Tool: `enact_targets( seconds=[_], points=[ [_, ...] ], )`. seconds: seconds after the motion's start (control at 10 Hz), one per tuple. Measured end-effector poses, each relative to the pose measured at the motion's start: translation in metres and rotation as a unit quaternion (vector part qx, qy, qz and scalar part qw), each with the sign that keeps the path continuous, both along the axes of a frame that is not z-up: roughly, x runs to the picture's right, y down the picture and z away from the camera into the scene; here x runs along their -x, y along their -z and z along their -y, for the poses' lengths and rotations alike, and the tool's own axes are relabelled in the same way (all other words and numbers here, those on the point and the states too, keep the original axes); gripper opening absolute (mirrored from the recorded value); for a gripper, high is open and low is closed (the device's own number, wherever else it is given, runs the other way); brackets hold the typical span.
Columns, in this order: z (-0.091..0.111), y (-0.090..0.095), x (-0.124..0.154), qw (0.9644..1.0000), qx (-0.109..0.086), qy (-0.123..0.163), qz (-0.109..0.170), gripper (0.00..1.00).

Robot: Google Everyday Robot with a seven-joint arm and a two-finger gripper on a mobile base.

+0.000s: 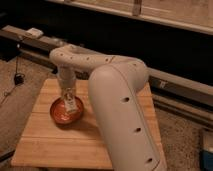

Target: Place the bottle in the ceramic bowl

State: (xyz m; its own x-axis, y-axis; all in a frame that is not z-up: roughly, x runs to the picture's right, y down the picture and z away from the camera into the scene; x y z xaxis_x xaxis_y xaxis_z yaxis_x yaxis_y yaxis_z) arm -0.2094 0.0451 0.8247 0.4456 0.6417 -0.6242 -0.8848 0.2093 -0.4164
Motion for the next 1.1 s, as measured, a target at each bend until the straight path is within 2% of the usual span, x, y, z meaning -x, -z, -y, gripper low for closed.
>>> enact_targets(
  seconds=[0.1, 0.2, 0.3, 1.1],
  points=[
    [0.0014, 0.0009, -0.0001, 0.9999, 0.000, -0.001, 0.016, 0.48],
    [0.0024, 0.0016, -0.0018, 0.9998, -0.004, -0.002, 0.019, 0.58],
    [0.0019, 0.0020, 0.0001, 0.9998, -0.004, -0.003, 0.021, 0.63],
    [0.0019, 0.0021, 0.0004, 0.9998, -0.004, -0.003, 0.021, 0.63]
  ],
)
